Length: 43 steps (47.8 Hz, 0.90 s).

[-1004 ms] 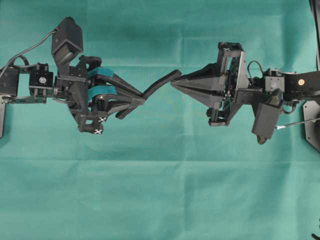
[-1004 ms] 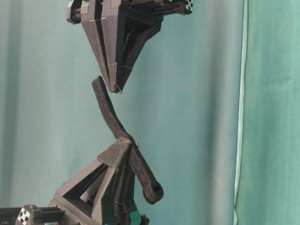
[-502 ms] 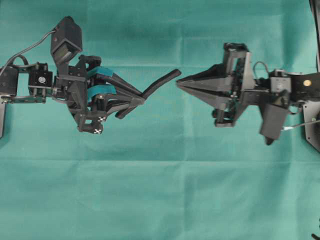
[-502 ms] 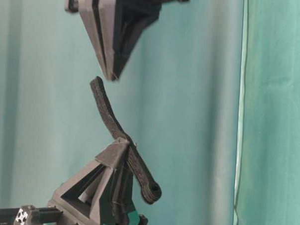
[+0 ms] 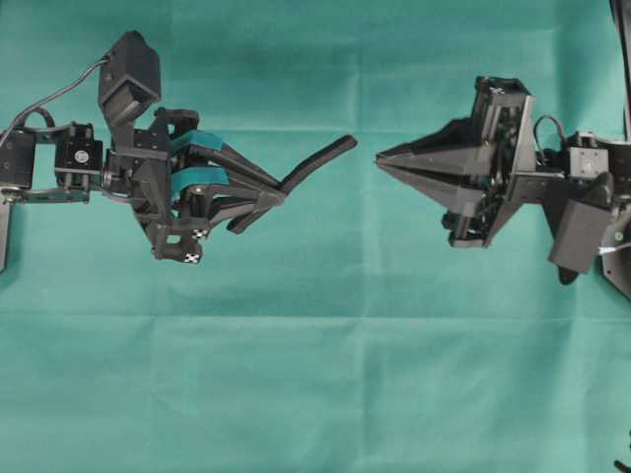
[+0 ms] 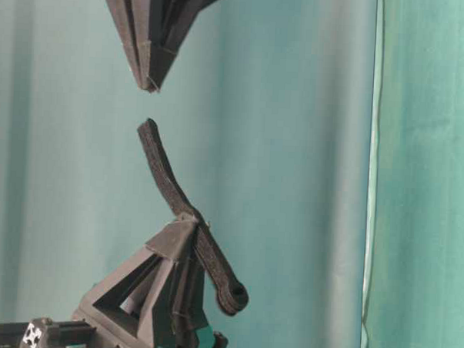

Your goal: Peel off the Velcro with your right arm.

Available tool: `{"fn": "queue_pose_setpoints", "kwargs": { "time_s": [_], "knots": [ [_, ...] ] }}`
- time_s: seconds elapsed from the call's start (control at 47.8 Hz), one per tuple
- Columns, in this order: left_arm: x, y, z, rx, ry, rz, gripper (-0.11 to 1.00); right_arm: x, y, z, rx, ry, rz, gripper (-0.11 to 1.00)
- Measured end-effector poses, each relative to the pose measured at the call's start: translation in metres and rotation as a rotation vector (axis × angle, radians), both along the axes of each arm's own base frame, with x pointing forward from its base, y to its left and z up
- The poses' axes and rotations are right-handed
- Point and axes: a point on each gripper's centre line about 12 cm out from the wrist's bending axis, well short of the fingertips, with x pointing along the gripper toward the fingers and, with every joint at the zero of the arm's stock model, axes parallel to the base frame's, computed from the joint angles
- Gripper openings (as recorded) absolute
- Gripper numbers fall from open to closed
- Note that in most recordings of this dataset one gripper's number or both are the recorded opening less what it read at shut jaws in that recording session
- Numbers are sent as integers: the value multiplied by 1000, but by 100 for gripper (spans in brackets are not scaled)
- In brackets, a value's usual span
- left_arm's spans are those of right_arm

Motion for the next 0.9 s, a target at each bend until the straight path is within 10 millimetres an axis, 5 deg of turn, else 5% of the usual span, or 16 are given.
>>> {"fn": "queue_pose_setpoints", "kwargs": {
  "time_s": [0.9],
  "knots": [
    [0, 0, -1, 1, 2, 0, 10, 13, -11, 1, -10, 2, -31, 2]
  ]
}}
